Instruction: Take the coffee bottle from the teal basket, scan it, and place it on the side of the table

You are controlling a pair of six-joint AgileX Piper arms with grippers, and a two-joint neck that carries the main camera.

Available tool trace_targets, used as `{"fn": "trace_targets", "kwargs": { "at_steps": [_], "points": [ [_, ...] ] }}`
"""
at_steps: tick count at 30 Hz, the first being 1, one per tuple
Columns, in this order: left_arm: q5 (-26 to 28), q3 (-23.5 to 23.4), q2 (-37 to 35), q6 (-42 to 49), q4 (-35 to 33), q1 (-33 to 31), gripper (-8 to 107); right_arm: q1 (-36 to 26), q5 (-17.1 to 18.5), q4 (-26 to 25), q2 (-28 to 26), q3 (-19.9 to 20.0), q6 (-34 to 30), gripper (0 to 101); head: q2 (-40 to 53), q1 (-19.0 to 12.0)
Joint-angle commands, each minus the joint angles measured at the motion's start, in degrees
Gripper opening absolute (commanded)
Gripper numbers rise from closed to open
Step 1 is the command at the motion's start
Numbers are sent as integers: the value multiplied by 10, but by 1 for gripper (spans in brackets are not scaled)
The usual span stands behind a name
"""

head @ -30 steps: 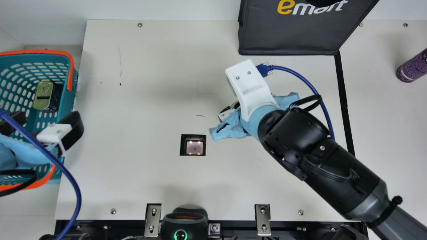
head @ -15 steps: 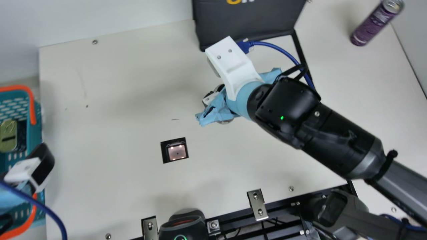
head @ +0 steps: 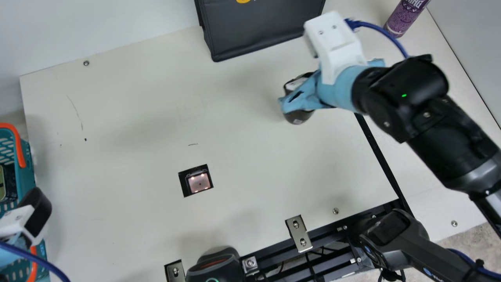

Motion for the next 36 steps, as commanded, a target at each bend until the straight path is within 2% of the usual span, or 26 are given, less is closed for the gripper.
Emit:
{"fn": "trace_targets", "kwargs": {
  "at_steps": [1,8,17,25,36],
  "points": [
    [0,0,0,0,0,0,90,-78,-4,18,0,0,-38,0,-1,-17],
    [0,0,0,0,0,0,90,-196,-16,77,17,-18,-131,0,-1,-17],
    [0,0,0,0,0,0,90,-300,-36,132,91,-74,-234,0,-1,-17],
    [0,0,0,0,0,0,90,-338,-46,146,168,-137,-274,0,-1,-17],
    [0,0,0,0,0,0,90,-344,-55,139,268,-224,-271,0,-1,-17]
  ]
}}
